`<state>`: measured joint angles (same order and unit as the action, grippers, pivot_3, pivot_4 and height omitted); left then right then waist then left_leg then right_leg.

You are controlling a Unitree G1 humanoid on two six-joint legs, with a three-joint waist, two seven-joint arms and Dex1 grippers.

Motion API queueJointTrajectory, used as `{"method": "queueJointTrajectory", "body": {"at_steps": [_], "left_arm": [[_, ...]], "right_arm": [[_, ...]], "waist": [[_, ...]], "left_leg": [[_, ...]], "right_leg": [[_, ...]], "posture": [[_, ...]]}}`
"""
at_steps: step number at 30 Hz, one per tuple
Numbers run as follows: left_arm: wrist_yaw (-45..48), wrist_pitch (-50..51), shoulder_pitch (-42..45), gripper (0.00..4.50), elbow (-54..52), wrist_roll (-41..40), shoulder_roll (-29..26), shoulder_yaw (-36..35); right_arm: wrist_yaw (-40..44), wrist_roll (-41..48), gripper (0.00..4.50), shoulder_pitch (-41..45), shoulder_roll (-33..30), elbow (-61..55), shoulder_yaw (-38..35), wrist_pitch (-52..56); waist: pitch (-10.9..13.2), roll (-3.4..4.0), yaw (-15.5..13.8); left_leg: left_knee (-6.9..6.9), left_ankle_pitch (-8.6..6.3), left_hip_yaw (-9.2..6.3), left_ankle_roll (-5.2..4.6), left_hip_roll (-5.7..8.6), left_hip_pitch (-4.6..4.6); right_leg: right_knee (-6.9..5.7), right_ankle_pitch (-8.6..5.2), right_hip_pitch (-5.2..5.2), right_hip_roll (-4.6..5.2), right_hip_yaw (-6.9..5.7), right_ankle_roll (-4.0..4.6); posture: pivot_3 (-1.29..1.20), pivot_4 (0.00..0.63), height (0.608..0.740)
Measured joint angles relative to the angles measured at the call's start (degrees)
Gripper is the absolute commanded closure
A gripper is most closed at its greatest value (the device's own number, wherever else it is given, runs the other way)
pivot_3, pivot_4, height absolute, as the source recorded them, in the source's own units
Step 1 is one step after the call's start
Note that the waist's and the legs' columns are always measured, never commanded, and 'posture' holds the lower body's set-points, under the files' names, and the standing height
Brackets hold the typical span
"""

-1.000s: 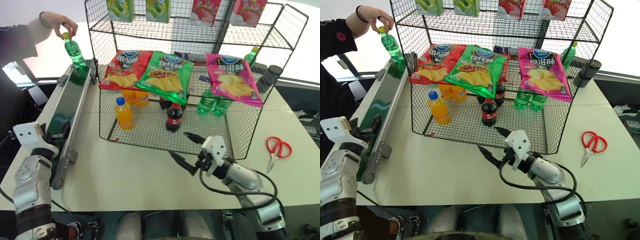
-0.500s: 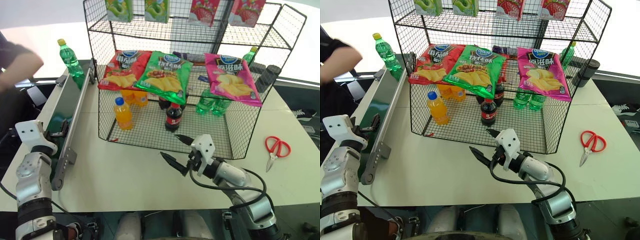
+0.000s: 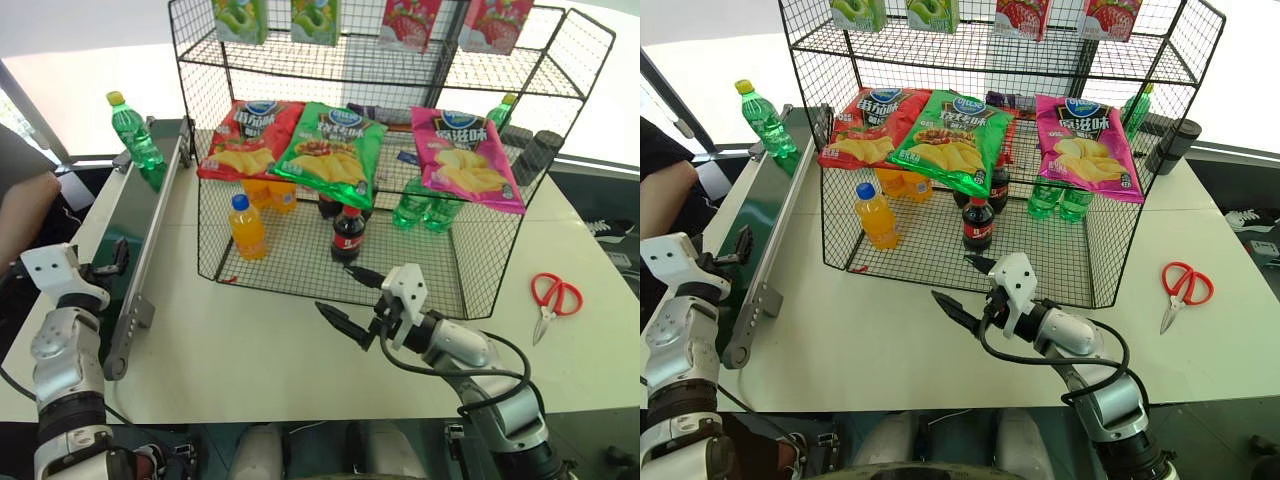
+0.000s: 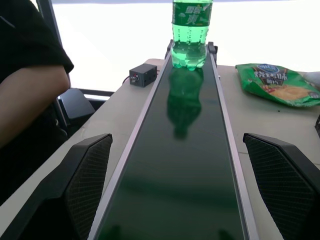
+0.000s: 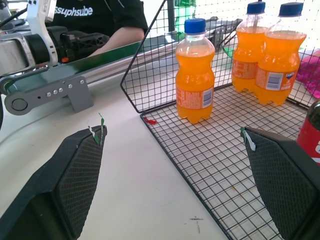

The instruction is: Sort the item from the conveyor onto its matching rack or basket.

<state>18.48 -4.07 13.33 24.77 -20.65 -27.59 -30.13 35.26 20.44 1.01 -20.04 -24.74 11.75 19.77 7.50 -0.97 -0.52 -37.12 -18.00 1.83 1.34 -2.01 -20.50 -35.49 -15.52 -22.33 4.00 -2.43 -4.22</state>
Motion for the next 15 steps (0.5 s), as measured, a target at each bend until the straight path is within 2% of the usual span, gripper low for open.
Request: {"method": "queueJointTrajectory", "body": {"at_steps": [10, 15], "left_arm": [[0.42, -1.47, 0.29, 0.0, 1.82, -0.01, 0.0, 0.02], [1.09, -1.49, 0.27, 0.0, 1.82, 0.0, 0.0, 0.05]], "right_arm": [[1.89, 0.04, 0.03, 1.28, 0.05, 0.31, 0.57, -0.51], [6.24, 0.54, 0.03, 1.38, -2.82, 0.3, 0.88, -1.48]], "waist": [[0.0, 0.0, 0.11], [0.0, 0.0, 0.09]], "left_leg": [[0.02, 0.0, 0.0, 0.0, 0.02, -0.01], [0.02, 0.0, 0.01, 0.0, 0.08, -0.01]], "right_leg": [[0.0, 0.0, -0.01, 0.07, -0.03, 0.0], [0.01, 0.0, 0.0, 0.13, -0.04, 0.0]], "posture": [[0.0, 0.15, 0.74], [0.0, 0.15, 0.74]]}}
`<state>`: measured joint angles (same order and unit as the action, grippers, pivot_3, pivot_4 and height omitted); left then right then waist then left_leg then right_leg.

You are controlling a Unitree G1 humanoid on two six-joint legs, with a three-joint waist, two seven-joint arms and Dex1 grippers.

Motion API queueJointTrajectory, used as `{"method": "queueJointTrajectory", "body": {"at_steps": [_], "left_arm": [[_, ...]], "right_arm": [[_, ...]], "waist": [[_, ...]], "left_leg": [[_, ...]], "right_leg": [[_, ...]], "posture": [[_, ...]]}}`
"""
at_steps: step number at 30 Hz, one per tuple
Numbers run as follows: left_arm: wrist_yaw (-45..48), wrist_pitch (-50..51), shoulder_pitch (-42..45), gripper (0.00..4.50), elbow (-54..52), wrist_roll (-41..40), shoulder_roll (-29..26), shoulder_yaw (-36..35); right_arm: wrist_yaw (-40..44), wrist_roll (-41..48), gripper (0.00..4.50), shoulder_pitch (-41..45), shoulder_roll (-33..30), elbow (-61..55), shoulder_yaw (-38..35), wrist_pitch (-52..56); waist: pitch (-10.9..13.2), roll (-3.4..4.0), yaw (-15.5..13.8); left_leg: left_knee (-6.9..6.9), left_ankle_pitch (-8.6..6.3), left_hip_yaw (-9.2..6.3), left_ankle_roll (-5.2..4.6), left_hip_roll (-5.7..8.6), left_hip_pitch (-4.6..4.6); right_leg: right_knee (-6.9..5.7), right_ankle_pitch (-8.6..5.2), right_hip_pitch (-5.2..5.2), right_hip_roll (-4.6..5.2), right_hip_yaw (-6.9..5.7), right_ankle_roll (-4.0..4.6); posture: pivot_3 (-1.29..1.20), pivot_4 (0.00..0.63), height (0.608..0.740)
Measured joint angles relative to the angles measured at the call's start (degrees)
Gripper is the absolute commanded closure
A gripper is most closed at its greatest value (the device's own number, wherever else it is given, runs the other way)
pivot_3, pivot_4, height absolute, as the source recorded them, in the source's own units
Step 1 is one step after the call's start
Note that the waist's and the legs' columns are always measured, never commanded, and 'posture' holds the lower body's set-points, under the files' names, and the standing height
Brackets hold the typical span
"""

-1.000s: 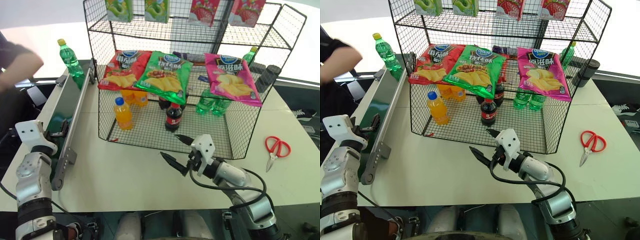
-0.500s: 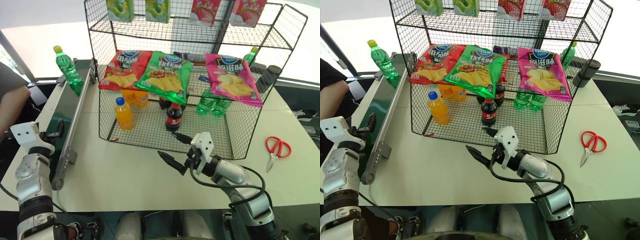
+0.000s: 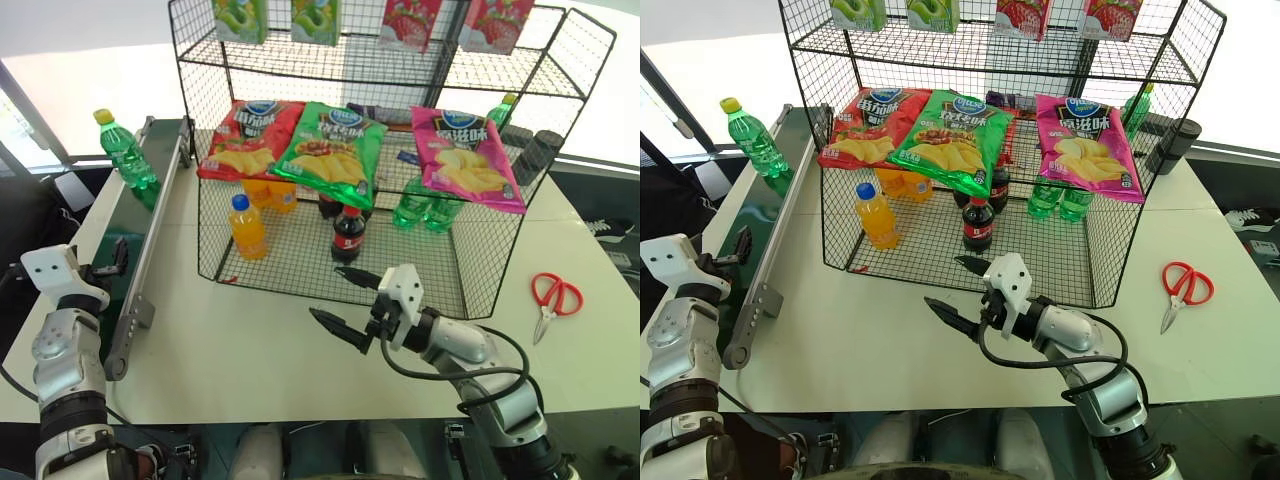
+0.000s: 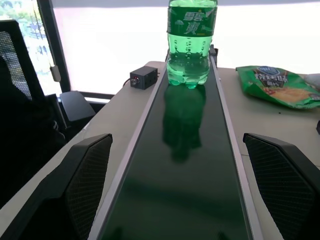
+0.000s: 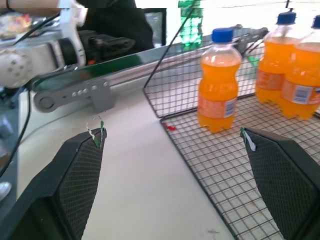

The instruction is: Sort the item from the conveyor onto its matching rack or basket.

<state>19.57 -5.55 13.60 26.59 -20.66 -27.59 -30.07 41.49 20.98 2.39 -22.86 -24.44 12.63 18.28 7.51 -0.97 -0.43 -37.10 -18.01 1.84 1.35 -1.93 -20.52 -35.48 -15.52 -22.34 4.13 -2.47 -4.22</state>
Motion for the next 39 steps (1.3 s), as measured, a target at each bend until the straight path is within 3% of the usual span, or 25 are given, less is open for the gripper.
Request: {"method": "queueJointTrajectory", "body": {"at_steps": [39], "left_arm": [[-0.87, -0.51, -1.11, 0.0, -0.03, -0.36, 0.01, -0.13]], "right_arm": [[5.06, 0.17, 0.03, 2.55, -0.25, 0.0, 2.49, -0.65]], "waist": [[0.01, 0.02, 1.17]], "left_leg": [[0.15, -0.01, -0.01, 0.04, 0.12, -0.09]], "right_leg": [[0.1, -0.01, -0.1, 0.37, -0.09, 0.02]], "posture": [[0.0, 0.15, 0.74]]}}
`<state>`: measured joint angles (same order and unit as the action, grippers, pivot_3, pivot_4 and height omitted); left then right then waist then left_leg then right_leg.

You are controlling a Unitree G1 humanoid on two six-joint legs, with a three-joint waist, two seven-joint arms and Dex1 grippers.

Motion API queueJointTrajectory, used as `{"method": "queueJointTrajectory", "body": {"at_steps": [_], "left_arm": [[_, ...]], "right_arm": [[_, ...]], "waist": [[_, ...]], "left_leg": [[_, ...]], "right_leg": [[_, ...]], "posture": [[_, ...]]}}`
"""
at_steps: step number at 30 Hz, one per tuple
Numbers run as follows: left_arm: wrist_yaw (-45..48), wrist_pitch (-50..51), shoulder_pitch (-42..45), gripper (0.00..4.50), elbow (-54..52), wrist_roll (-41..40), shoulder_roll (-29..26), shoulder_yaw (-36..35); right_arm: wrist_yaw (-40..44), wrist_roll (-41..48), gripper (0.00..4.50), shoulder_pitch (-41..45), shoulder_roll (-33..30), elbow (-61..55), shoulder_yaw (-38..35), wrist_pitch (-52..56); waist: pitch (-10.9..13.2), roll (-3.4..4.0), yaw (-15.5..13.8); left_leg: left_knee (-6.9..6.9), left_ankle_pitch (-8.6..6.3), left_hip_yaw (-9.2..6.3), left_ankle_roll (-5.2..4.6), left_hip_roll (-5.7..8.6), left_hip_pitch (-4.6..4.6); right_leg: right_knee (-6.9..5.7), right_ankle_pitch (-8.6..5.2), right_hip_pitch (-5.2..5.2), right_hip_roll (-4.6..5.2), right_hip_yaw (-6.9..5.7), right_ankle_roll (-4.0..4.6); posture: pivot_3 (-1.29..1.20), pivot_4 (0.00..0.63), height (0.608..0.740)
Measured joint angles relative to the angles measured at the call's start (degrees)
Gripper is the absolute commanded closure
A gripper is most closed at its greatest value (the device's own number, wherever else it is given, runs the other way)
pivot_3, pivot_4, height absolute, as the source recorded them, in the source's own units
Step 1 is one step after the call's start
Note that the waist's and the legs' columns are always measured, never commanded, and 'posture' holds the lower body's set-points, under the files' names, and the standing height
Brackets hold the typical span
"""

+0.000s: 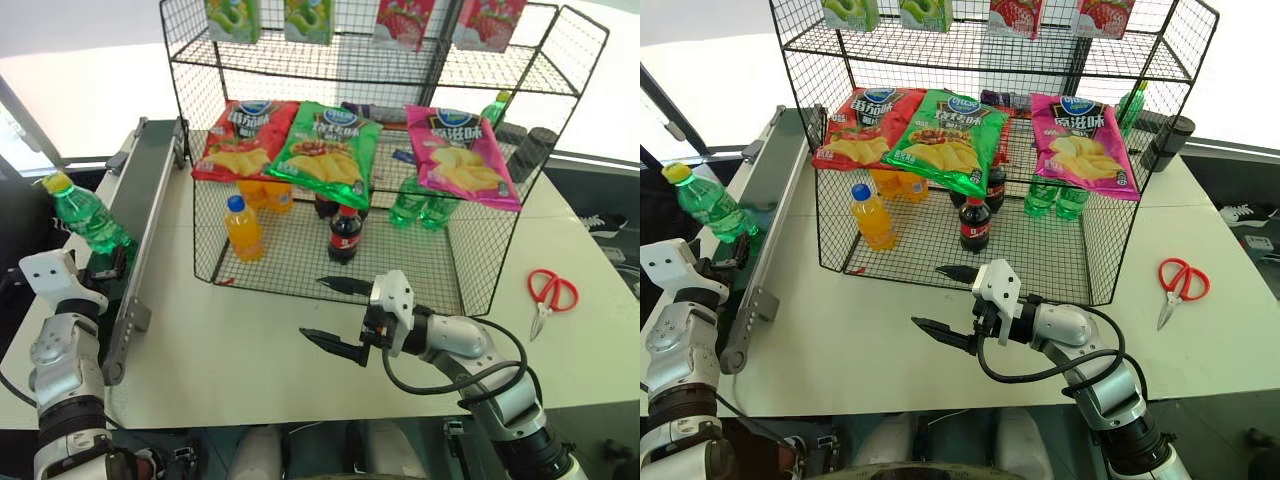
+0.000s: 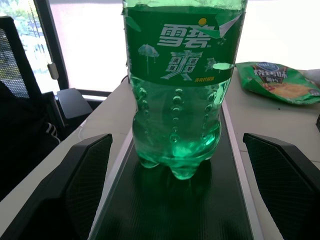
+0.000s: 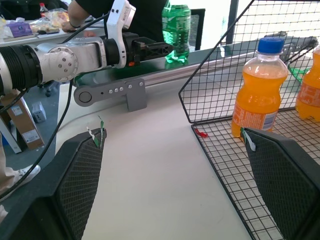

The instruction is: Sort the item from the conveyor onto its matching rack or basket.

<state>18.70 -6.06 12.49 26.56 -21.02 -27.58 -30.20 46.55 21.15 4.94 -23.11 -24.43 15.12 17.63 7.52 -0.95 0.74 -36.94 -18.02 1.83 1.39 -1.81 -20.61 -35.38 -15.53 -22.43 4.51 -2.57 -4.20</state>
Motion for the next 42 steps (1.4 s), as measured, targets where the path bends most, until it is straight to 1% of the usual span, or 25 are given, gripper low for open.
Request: {"method": "queueJointTrajectory", "body": {"at_steps": [8, 9, 10, 11, 12, 13, 20, 22, 25, 26, 29, 31, 33, 34, 36, 39, 42], "left_arm": [[-0.73, -0.5, 0.0, 0.0, 0.0, 0.02, 0.0, -0.04], [-0.87, -0.5, 0.0, 0.42, 0.0, 0.02, 0.0, -0.04], [-0.98, -0.5, 0.0, 0.54, 0.0, 0.03, 0.0, -0.04], [-1.12, -0.5, 0.0, 0.87, 0.0, 0.03, 0.0, -0.04], [-1.33, -0.57, -0.04, 1.34, -0.02, 0.02, -0.02, -0.21], [-1.37, -0.55, -0.07, 1.72, -0.04, -0.04, -0.04, -0.27], [-0.8, -0.43, -0.93, 1.75, -0.95, -0.9, -0.03, -0.28], [0.33, 0.76, -2.13, 1.75, -3.28, -2.08, 0.02, -0.21], [2.76, 3.07, -3.67, 1.75, -9.2, -3.65, 0.02, 0.27], [4.27, 4.37, -4.55, 1.75, -12.99, -4.58, -0.17, 0.84], [8.72, 7.61, -6.94, 1.75, -23.63, -6.02, -2.22, 4.64], [10.24, 9.03, -7.55, 1.75, -27.53, -6.83, -2.55, 6.0], [12.47, 10.66, -7.88, 1.75, -31.9, -8.0, -2.68, 8.64], [17.77, 12.82, -12.27, 1.75, -37.37, -8.53, -4.06, 13.34], [21.67, 13.95, -13.98, 1.75, -40.01, -8.47, -4.01, 18.52], [26.2, 14.07, -13.7, 1.75, -40.49, -6.83, -3.89, 25.0], [29.52, 13.09, -10.59, 1.75, -39.71, -4.3, -2.91, 29.93]], "right_arm": [[0.35, 0.09, 0.03, -0.29, 0.07, 0.06, 0.0, -0.11], [0.39, 0.14, 0.0, -0.31, 0.09, 0.06, 0.0, -0.13], [0.4, 0.17, 0.0, -0.32, 0.1, 0.06, 0.0, -0.14], [0.4, 0.21, 0.0, -0.34, 0.1, 0.06, 0.0, -0.14], [0.41, 0.24, 0.0, -0.42, 0.1, 0.06, -0.02, -0.17], [0.4, 0.28, 0.0, -0.45, 0.12, 0.08, -0.03, -0.18], [0.31, 0.37, 0.0, -0.48, 0.12, 0.08, -0.03, -0.18], [0.24, 0.36, 0.0, -0.47, 0.07, 0.08, -0.06, -0.18], [-0.03, 0.32, 0.0, -0.4, -0.15, 0.09, -0.58, -0.6], [-0.1, 0.31, 0.0, -0.24, -0.3, 0.21, -1.12, -0.79], [-0.09, 0.34, 0.0, 0.43, -0.73, 1.26, -2.67, -1.06], [-0.02, 0.43, 0.0, 0.8, -0.88, 1.27, -2.93, -1.06], [0.06, 0.51, 0.0, 1.24, -0.9, 1.27, -3.18, -1.02], [0.17, 0.76, 0.0, 1.53, -1.03, 1.27, -3.62, -0.59], [0.01, 1.3, 0.0, 2.52, -0.71, 1.26, -3.69, -0.43], [-0.68, 1.98, 0.0, 3.16, -0.25, 1.02, -3.67, 0.29], [-1.75, 2.21, 0.0, 3.17, 0.09, 0.98, -3.7, 0.99]], "waist": [[0.0, 0.0, 0.04], [0.0, 0.0, 0.03], [0.0, 0.01, 0.02], [0.0, 0.01, 0.0], [0.0, 0.01, -0.01], [0.01, 0.02, -0.06], [0.01, 0.02, -0.07], [0.02, 0.0, -0.06], [-0.01, -0.12, -0.05], [-0.02, -0.13, -0.03], [0.01, -0.09, -0.01], [0.04, -0.04, 0.06], [0.05, -0.01, 0.28], [0.13, 0.14, 0.49], [0.18, 0.21, 0.18], [0.18, 0.21, -0.1], [0.18, 0.22, -0.15]], "left_leg": [[0.02, 0.0, 0.0, 0.0, 0.0, 0.0], [0.02, 0.0, 0.0, 0.01, 0.0, 0.0], [0.02, 0.0, 0.0, 0.01, 0.0, -0.01], [0.02, 0.0, 0.0, 0.01, 0.01, -0.01], [0.02, 0.0, 0.0, 0.01, 0.01, -0.01], [0.03, 0.0, 0.0, 0.01, 0.01, 0.0], [0.03, 0.0, 0.0, 0.01, 0.01, -0.02], [0.03, 0.0, -0.01, 0.01, 0.01, -0.11], [-0.04, 0.01, -0.04, 0.04, 0.02, -0.5], [-0.08, 0.02, -0.06, 0.05, 0.04, -0.65], [-0.07, 0.02, -0.07, 0.05, 0.11, -0.7], [-0.06, 0.02, -0.07, 0.05, 0.13, -0.7], [-0.05, 0.02, -0.07, 0.04, 0.13, -0.66], [-0.02, 0.02, -0.07, 0.03, 0.13, -0.66], [-0.07, 0.02, -0.07, 0.03, 0.14, -0.69], [-0.13, 0.03, -0.12, 0.03, 0.14, -0.68], [-0.17, 0.03, -0.12, 0.01, 0.16, -0.68]], "right_leg": [[0.01, 0.0, -0.01, 0.01, 0.0, 0.0], [0.02, 0.0, -0.01, 0.01, 0.0, 0.0], [0.02, 0.0, -0.01, 0.01, 0.0, 0.0], [0.03, 0.0, -0.01, 0.02, 0.0, 0.01], [0.04, 0.0, -0.01, 0.02, 0.0, 0.01], [0.04, 0.0, 0.0, 0.03, 0.0, 0.01], [0.04, -0.04, 0.0, 0.05, 0.0, 0.08], [0.07, -0.08, -0.05, 0.06, -0.01, 0.15], [0.08, -0.03, -0.34, 0.07, -0.05, 0.1], [0.08, 0.01, -0.45, 0.09, -0.07, 0.03], [0.16, 0.02, -0.46, 0.16, -0.09, 0.03], [0.19, 0.01, -0.45, 0.18, -0.08, 0.04], [0.17, 0.01, -0.44, 0.16, -0.09, 0.04], [0.17, 0.01, -0.45, 0.14, -0.09, 0.04], [0.17, -0.01, -0.44, 0.15, -0.1, 0.07], [0.17, -0.09, -0.38, 0.15, -0.16, 0.22], [0.16, -0.09, -0.35, 0.14, -0.17, 0.22]], "posture": [[0.0, 0.15, 0.74], [0.0, 0.15, 0.74], [0.0, 0.15, 0.74], [0.0, 0.15, 0.74], [0.0, 0.15, 0.74], [0.0, 0.15, 0.74], [0.0, 0.15, 0.74], [0.0, 0.15, 0.74], [0.0, 0.15, 0.74], [0.0, 0.15, 0.74], [0.0, 0.15, 0.74], [0.0, 0.15, 0.74], [0.0, 0.15, 0.74], [0.0, 0.15, 0.74], [0.0, 0.15, 0.74], [0.0, 0.15, 0.74], [0.0, 0.15, 0.74]]}}
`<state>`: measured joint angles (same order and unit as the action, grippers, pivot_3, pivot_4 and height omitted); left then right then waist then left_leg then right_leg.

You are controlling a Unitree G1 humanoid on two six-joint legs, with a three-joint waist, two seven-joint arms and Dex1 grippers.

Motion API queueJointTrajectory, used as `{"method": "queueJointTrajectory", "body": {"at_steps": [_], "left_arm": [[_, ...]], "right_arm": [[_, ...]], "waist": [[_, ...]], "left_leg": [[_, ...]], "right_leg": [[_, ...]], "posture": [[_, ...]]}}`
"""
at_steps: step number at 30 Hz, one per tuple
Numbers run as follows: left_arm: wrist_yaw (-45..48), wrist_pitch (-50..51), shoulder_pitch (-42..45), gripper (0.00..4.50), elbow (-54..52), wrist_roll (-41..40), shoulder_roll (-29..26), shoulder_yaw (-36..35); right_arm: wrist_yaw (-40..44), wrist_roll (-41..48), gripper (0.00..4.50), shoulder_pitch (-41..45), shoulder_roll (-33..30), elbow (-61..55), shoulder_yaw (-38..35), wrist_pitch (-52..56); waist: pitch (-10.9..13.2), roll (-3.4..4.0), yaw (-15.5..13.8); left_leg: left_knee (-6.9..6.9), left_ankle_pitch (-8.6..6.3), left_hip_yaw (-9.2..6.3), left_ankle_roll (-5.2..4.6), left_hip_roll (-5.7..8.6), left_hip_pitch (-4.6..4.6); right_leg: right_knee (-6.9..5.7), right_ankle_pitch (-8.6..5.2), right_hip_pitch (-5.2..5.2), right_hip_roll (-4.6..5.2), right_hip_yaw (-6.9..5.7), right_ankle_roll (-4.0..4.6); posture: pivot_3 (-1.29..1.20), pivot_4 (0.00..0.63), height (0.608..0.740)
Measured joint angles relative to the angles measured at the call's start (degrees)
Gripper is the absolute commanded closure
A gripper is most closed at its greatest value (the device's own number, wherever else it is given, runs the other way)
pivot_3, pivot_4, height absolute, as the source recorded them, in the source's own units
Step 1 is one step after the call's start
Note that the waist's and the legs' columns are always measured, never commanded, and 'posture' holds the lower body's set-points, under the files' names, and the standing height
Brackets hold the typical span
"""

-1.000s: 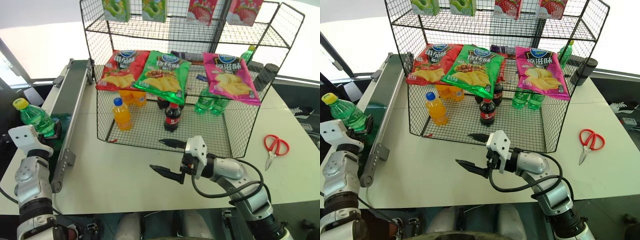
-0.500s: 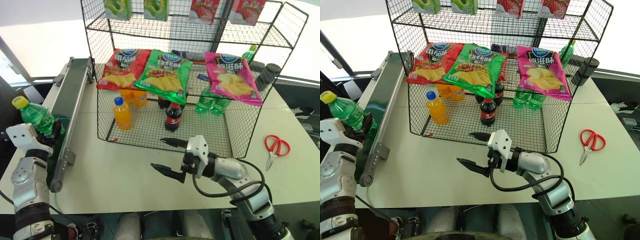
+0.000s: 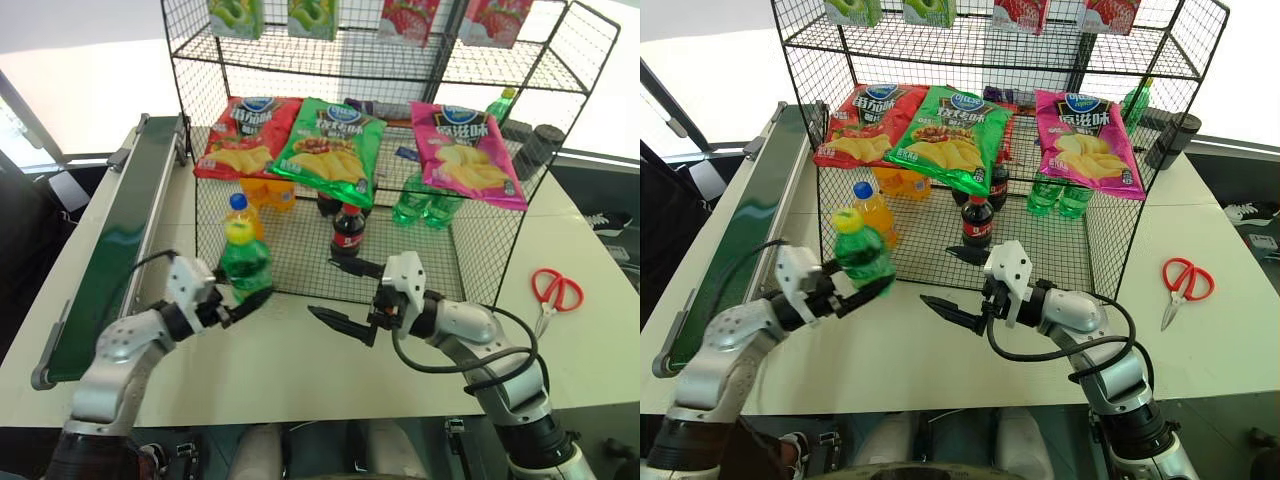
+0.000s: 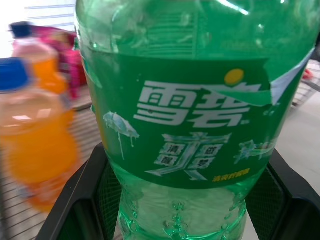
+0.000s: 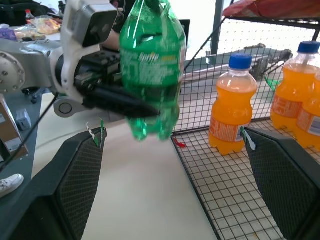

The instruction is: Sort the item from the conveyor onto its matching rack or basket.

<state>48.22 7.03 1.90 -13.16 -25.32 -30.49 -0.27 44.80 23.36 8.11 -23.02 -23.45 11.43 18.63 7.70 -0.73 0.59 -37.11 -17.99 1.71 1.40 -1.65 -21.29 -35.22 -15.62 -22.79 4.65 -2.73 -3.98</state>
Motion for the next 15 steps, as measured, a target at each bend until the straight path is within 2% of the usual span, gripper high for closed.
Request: {"method": "queueJointTrajectory", "body": {"at_steps": [8, 15], "left_arm": [[7.43, -5.2, 10.0, 1.75, 8.59, 5.27, 6.07, 10.77], [13.34, -9.34, 14.73, 1.75, 14.03, 7.31, 8.31, 13.22]], "right_arm": [[-2.89, 0.15, 0.0, 0.21, 1.33, -0.98, 0.25, 2.32], [-4.53, 0.22, 0.0, -0.58, 1.27, -1.74, 0.01, 3.53]], "waist": [[0.0, 0.0, 0.01], [-0.01, -0.01, -0.06]], "left_leg": [[-0.06, 0.0, -0.01, -0.04, 0.03, -0.02], [-0.18, 0.01, -0.09, -0.06, -0.05, 0.0]], "right_leg": [[-0.04, 0.13, 0.03, -0.21, -0.08, -0.25], [-0.08, 0.14, 0.1, -0.6, -0.16, -0.29]], "posture": [[0.0, 0.15, 0.74], [0.0, 0.15, 0.74]]}}
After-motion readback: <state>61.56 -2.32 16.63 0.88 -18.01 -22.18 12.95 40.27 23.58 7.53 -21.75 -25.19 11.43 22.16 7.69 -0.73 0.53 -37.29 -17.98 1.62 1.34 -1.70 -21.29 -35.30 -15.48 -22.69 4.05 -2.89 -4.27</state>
